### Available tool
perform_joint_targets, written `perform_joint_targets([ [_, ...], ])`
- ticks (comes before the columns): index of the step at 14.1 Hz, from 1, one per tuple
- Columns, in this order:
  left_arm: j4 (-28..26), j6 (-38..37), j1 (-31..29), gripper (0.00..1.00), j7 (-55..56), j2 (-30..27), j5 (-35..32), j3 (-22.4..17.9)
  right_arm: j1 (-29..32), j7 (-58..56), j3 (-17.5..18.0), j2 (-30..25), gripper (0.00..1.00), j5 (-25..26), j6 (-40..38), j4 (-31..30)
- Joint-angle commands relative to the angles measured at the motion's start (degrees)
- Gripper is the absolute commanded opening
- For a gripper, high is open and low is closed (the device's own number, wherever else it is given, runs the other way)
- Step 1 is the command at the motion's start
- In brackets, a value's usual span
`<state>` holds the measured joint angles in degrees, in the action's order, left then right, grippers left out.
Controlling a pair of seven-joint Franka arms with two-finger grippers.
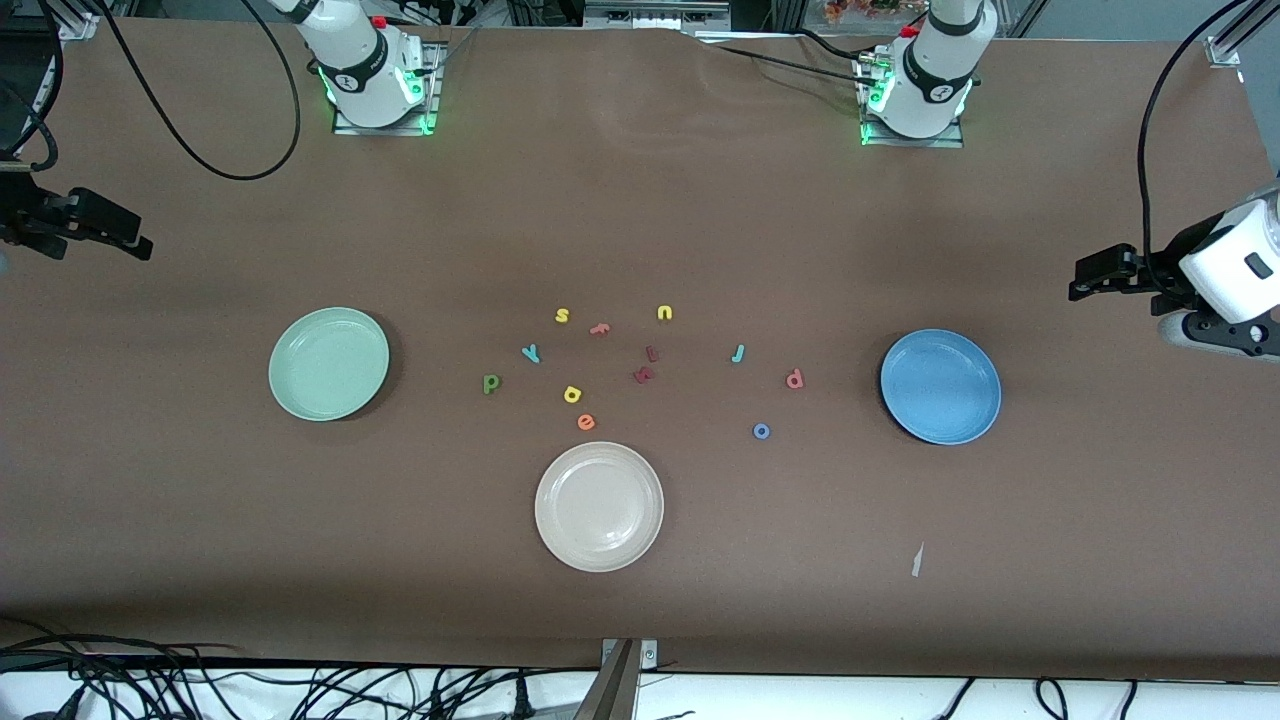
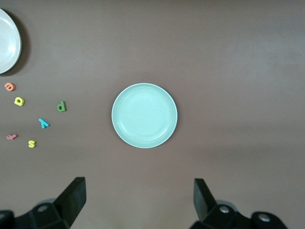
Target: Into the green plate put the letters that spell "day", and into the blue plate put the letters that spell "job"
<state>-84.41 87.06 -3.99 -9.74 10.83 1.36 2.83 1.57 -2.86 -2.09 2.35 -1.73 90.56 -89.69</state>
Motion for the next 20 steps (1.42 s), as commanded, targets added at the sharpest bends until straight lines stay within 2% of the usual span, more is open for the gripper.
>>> perform_joint_targets([
  [1,-0.1,-0.3,-0.1,1.00,-0.7,-0.3,0.6,-0.2,0.4,-0.5,0.2,0.0,1.00,0.1,-0.8,0.6],
  [5,-0.1,-0.3,-0.1,1.00,-0.7,-0.3,0.6,-0.2,-0.3,-0.7,0.5,0.3,1.00,0.3,-4.9,0.3],
  [7,-0.1,-0.4,-0.1,1.00,-0.7,-0.2,0.5,-0.2,-1.0,-0.9,0.6,3.1,1.00,0.2,-6.8,0.5],
  [11,0.2,-0.3,0.0,1.00,-0.2,0.5,0.5,-0.2,-5.9,0.1,0.6,5.4,1.00,0.4,-6.8,-1.9],
  [14,0.5,0.0,1.9,1.00,0.1,3.5,0.6,0.2,-10.3,6.7,0.6,5.4,1.00,1.2,0.7,-6.5],
  [17,0.6,0.7,6.4,1.00,1.9,7.4,1.4,0.2,-12.6,15.7,0.7,5.4,1.00,1.2,10.4,-13.1],
  [20,-1.0,6.7,9.8,1.00,8.5,10.4,1.6,0.2,-16.8,22.1,0.6,6.2,1.00,1.2,19.2,-18.0],
])
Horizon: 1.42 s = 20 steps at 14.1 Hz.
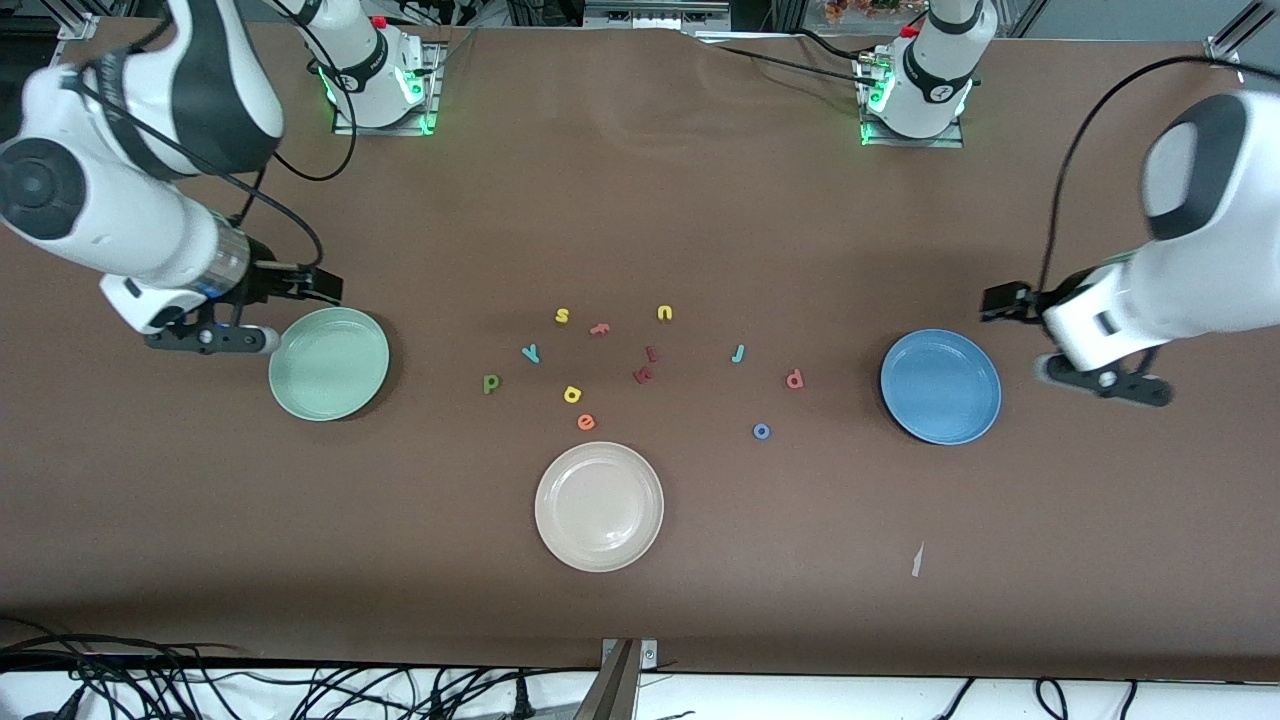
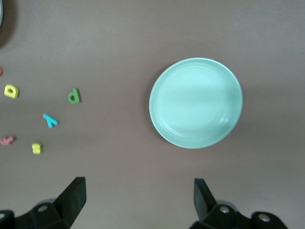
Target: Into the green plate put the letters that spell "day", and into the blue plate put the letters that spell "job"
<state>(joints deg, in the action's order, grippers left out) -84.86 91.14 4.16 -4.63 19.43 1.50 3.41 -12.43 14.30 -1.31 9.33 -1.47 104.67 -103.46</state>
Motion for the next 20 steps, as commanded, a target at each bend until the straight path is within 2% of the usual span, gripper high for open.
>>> perform_joint_targets([
  [1,-1.1,3.9,2.4,1.00,4.6,2.8,2.0,-0.2,-3.8,7.2,-0.2,-0.3,1.00,0.9,8.6,-5.8],
  [3,-5.7,10.8,2.6,1.00,6.1,3.0,7.7,-0.1,-4.7,8.8,-0.2,1.6,1.00,1.0,11.4,-6.6],
  [6,-11.8,18.7,5.6,1.00,9.4,2.9,7.6,0.4,-6.7,9.3,-0.3,4.4,0.99,1.0,15.5,-6.7],
  [8,-17.4,27.0,8.6,1.00,13.6,3.0,7.5,0.3,-7.0,10.0,-0.3,7.4,0.99,1.1,19.1,-6.7],
  [10,-23.5,35.9,11.1,1.00,16.6,3.1,7.5,0.3,-8.5,12.3,-0.3,11.8,0.92,1.3,25.2,-6.6],
  [12,-29.3,45.6,13.1,1.00,19.0,3.9,6.5,0.3,-10.4,16.5,-0.4,14.8,0.77,5.4,27.6,-6.2],
  [13,-30.5,48.4,13.4,1.00,20.2,4.7,5.5,0.4,-10.8,18.5,-0.4,15.9,0.67,8.4,28.7,-6.2],
  [14,-30.6,49.7,14.2,1.00,21.8,6.3,4.7,0.4,-10.7,19.8,-0.4,16.8,0.61,9.1,30.0,-6.2],
  [16,-30.2,52.3,16.3,1.00,25.4,9.5,2.6,0.2,-10.7,20.2,-0.4,17.7,0.61,8.6,31.8,-6.5],
  [18,-29.3,53.7,16.7,0.99,28.5,11.6,-2.3,0.2,-10.9,25.9,-0.2,19.7,0.61,8.2,35.6,-7.2],
  [20,-27.7,53.6,16.8,0.94,31.0,13.2,-4.1,0.2,-11.7,27.4,-0.2,20.3,0.59,8.1,39.1,-7.8],
])
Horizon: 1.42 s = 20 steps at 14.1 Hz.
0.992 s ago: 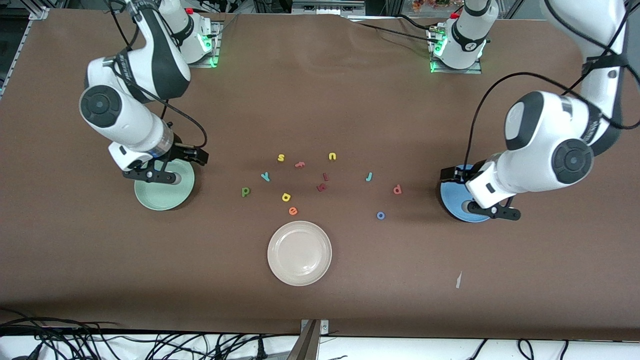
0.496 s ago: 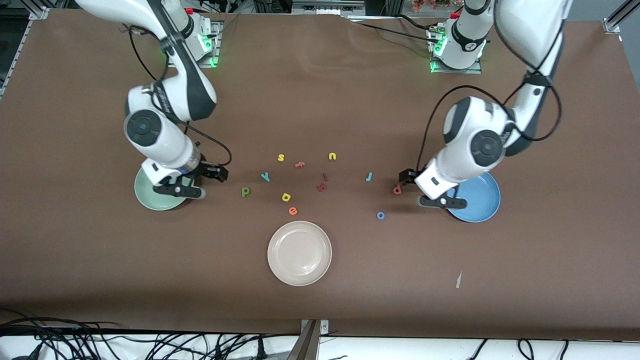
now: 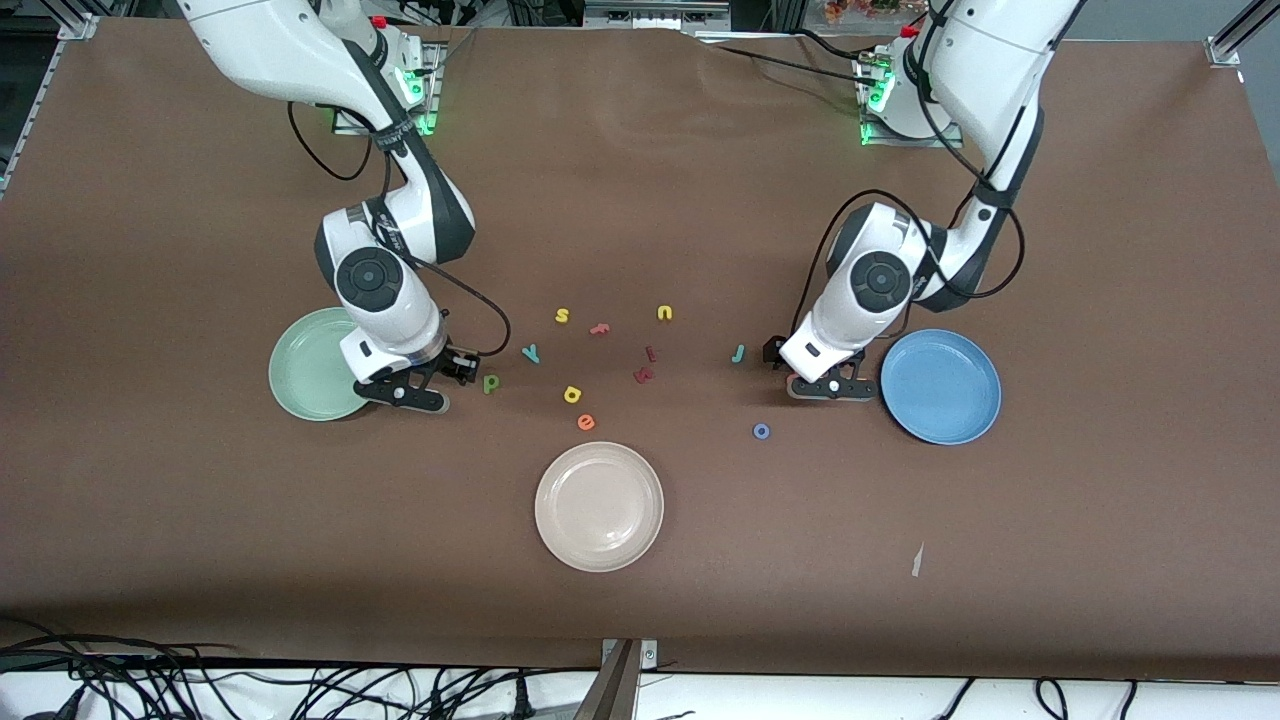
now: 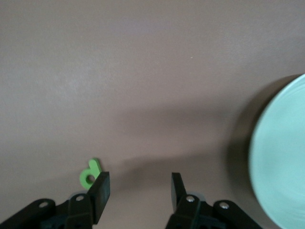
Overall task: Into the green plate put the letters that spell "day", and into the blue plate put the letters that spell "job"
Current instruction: 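Grasp the green d while the left gripper grasps the pink p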
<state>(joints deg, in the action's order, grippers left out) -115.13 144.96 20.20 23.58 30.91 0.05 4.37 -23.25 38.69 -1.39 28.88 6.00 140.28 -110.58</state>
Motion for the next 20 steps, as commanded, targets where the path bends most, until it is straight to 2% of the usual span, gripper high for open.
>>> perform_joint_targets([
  [1,3.2,-0.6,0.9,0.91,3.2,2.3,-2.8,-0.8,-1.0,3.6,-0.1,1.0,0.59,0.5,4.3,-0.6],
  [4,4.8,-0.7,0.9,0.86,3.2,3.7,-2.8,-0.8,-2.8,8.0,0.0,2.5,0.59,0.5,7.4,-0.5],
  [6,5.2,-0.8,1.2,0.77,3.2,4.2,-2.8,-0.9,-3.6,8.6,-0.1,3.5,0.60,0.5,7.9,-0.6],
  [13,5.2,-2.1,1.1,0.24,3.2,4.2,-5.0,-0.9,-4.0,8.7,-0.1,5.3,0.59,0.5,9.2,-0.7],
  [14,5.2,-2.3,1.0,0.19,3.1,4.1,-5.0,-0.9,-4.3,8.6,-0.1,5.6,0.54,0.5,9.2,-0.6],
  [15,5.3,-3.8,0.9,0.15,2.7,3.7,-5.1,-0.9,-4.5,8.6,-0.1,5.6,0.43,0.5,9.2,-0.6],
  [18,8.3,-15.8,-2.8,0.12,-5.9,0.3,-6.5,-1.0,-4.5,8.5,-0.2,5.5,0.09,0.5,9.2,-0.4],
  [19,9.6,-19.8,-4.5,0.12,-10.4,-0.8,-6.4,-1.0,-4.5,7.9,-0.2,5.2,0.05,0.5,9.1,-0.2],
  [20,9.7,-22.0,-6.6,0.12,-14.9,-2.0,-6.0,-0.9,-4.5,7.3,-0.4,4.2,0.04,0.5,8.3,0.4],
])
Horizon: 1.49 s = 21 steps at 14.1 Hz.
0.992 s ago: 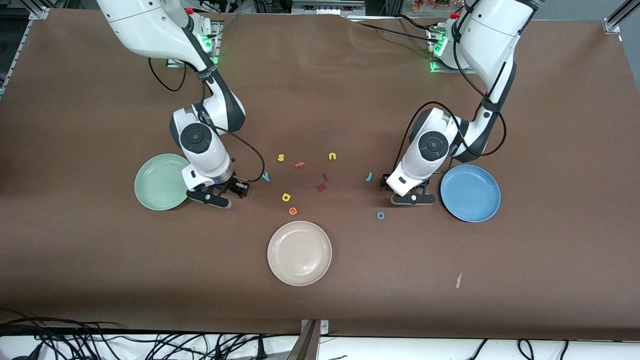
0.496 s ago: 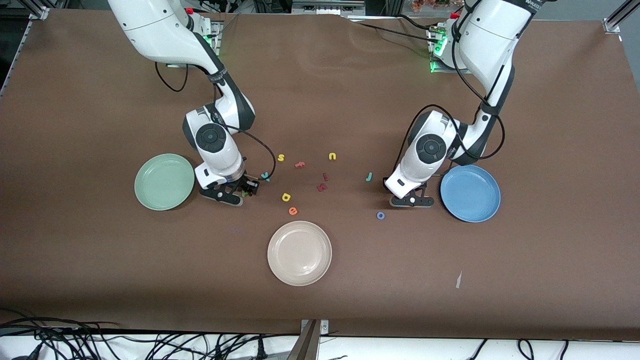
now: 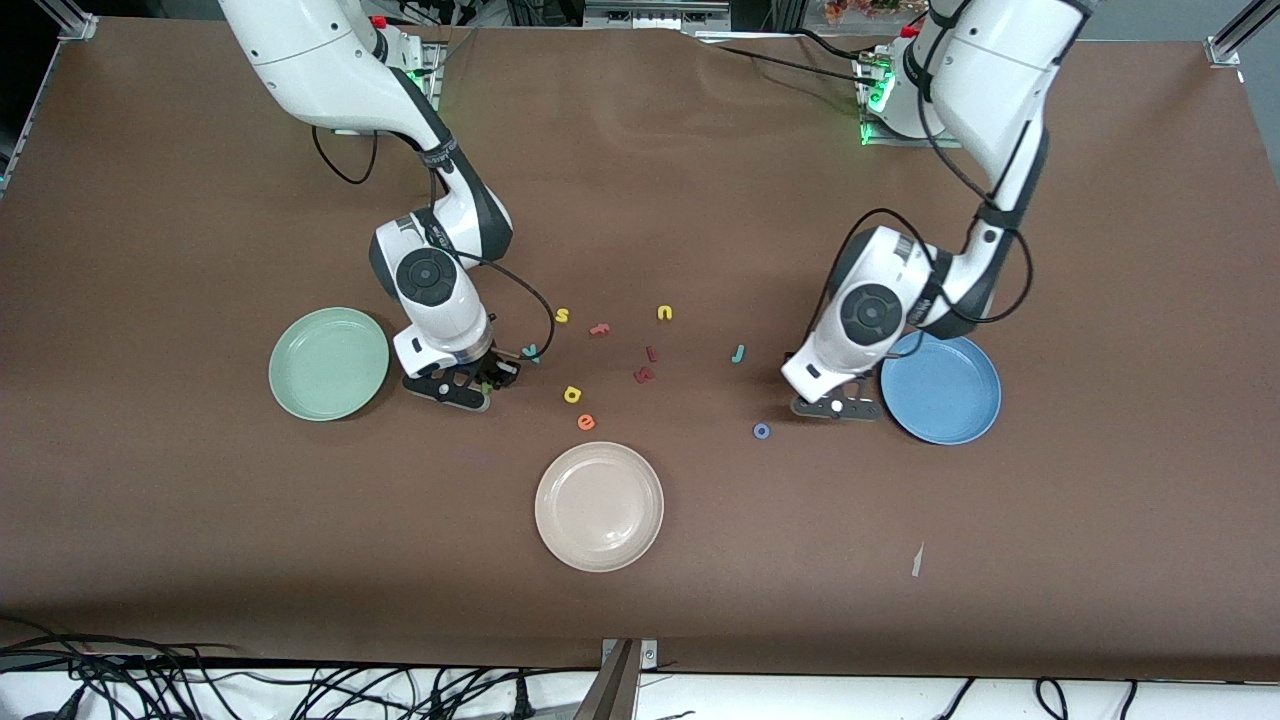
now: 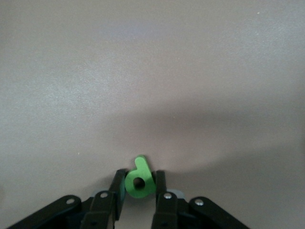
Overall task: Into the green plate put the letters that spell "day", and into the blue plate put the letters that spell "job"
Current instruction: 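Place the d on the green plate while the left gripper places the p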
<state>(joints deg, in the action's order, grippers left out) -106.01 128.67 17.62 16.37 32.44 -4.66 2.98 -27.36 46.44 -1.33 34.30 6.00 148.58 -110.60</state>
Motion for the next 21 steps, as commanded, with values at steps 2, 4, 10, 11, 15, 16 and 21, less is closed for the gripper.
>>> perform_joint_targets([
  [2,0.5,-7.7,-7.3,0.12,-18.5,-4.5,-1.6,0.4,0.0,-3.4,-1.7,-4.3,0.04,0.6,-4.8,0.6],
  [4,0.4,-7.8,-9.6,0.12,-29.1,-3.7,-2.2,0.2,0.0,-9.1,-4.4,-7.3,0.05,0.5,-10.2,0.3],
  [10,3.2,-9.0,-12.6,1.00,-42.5,-2.0,-5.1,0.5,0.3,-28.0,-14.6,-13.7,0.05,0.4,-14.9,-6.8],
  [11,4.1,-10.5,-12.0,1.00,-41.7,-2.1,-2.0,0.6,0.3,-30.9,-16.7,-13.9,0.05,-0.1,-13.3,-8.8],
  [15,4.4,-10.4,-11.7,1.00,-33.0,-2.1,9.3,4.6,1.1,-35.3,-19.1,-13.4,0.72,-1.1,-5.0,-15.6],
  [16,4.4,-10.1,-11.7,1.00,-29.5,-2.1,9.4,6.5,1.2,-35.4,-19.1,-13.3,1.00,-1.4,-5.0,-15.5],
  [21,1.8,-2.7,-8.3,1.00,-13.2,-2.0,8.1,12.9,0.8,-30.9,-14.2,-15.6,1.00,-1.6,-7.8,-14.6],
])
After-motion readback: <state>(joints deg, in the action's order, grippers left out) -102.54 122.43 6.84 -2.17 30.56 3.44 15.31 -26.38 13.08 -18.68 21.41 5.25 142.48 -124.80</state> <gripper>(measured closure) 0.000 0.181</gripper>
